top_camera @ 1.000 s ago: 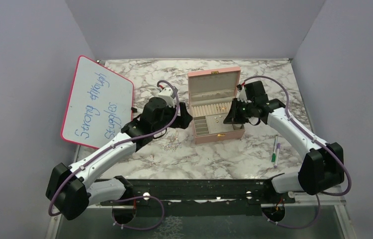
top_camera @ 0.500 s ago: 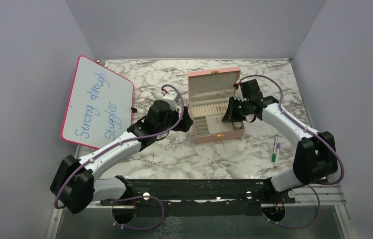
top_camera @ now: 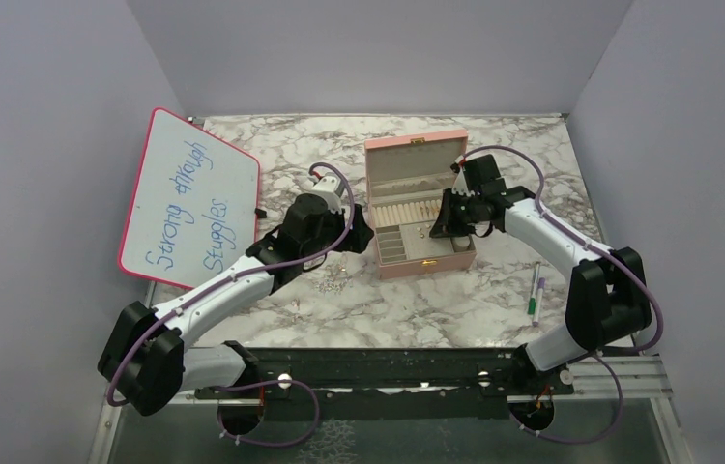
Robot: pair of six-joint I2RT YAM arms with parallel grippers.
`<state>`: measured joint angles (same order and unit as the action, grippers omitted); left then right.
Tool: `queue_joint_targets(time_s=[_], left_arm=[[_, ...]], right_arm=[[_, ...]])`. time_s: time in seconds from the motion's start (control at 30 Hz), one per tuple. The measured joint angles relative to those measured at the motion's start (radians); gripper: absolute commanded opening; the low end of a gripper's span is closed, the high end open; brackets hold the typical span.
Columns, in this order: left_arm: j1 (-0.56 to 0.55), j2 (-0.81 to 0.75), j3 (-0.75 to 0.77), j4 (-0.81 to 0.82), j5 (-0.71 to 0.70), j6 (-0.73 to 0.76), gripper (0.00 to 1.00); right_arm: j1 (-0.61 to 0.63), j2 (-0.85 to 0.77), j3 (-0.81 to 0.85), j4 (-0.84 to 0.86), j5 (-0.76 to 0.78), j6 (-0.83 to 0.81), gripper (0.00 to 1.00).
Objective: Organize the mixed jewelry
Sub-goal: Place the jewelry in the jewelry box.
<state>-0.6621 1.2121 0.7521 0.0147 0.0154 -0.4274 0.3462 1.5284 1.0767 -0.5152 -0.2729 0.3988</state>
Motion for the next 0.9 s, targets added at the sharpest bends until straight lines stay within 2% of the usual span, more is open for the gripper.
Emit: queue_joint_targets(time_s=[0.9], left_arm=[[0.009,0.014,-0.001,0.016,0.003,-0.017,0.8]], right_arm=[[0.001,0.018,0.03,-0.021,0.018,-0.027,0.13]])
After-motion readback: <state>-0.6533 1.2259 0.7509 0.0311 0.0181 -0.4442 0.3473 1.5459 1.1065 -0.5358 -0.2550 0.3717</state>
